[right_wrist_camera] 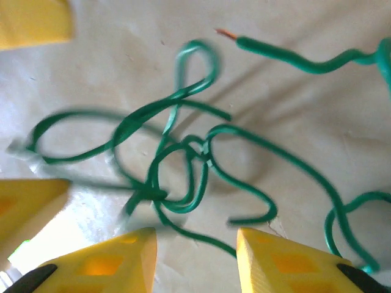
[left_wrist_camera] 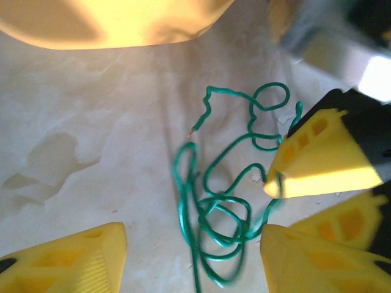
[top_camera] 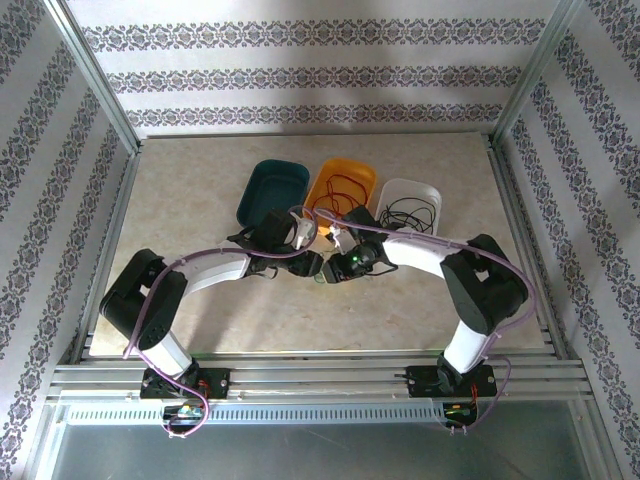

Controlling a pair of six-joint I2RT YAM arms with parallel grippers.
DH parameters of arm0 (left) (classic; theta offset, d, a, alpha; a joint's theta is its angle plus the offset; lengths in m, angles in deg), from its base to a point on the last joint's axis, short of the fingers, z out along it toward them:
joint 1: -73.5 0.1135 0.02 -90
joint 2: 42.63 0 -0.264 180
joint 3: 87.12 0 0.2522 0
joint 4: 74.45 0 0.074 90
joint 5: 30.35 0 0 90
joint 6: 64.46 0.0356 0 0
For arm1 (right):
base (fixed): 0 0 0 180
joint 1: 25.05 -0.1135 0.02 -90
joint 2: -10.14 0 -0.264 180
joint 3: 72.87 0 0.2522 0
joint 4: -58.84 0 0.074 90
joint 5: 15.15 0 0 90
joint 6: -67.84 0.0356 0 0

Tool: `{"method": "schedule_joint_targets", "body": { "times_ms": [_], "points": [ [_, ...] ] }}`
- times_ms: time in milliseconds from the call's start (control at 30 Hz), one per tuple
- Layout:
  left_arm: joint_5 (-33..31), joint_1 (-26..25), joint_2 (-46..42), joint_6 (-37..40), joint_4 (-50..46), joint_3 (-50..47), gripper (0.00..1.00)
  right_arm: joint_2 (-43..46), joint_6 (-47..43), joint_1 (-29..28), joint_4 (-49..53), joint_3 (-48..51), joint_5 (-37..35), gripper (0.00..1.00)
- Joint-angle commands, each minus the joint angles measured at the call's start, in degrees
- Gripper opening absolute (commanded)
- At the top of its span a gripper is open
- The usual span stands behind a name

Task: Untangle the cables

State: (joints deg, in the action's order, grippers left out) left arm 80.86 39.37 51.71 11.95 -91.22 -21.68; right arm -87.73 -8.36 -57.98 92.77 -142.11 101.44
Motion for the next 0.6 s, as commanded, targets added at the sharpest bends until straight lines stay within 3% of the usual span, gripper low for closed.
{"method": "schedule_joint_targets", "body": {
  "times_ms": [0, 200, 400, 567],
  "points": [
    [2.17, -0.15, 1.57, -2.59, 4.75, 1.4, 0.59, 4.61, 1.75, 1.42, -3.15, 1.24, 1.49, 0.41],
    [2.03, -0.03, 4.04, -2.81, 4.86, 3.13, 0.56, 10.8, 4.8, 4.57, -5.18, 3.17, 0.46, 0.43],
    [-0.31, -0.06, 5.11, -2.21, 2.71, 4.44, 0.54, 12.82, 5.96, 6.1, -2.72, 5.19, -8.5, 0.43],
    [-7.56, -0.15, -4.33, -2.12, 6.92, -1.7, 1.0, 15.34, 8.63, 7.0, -5.23, 8.7, -11.42, 0.43]
  ]
}}
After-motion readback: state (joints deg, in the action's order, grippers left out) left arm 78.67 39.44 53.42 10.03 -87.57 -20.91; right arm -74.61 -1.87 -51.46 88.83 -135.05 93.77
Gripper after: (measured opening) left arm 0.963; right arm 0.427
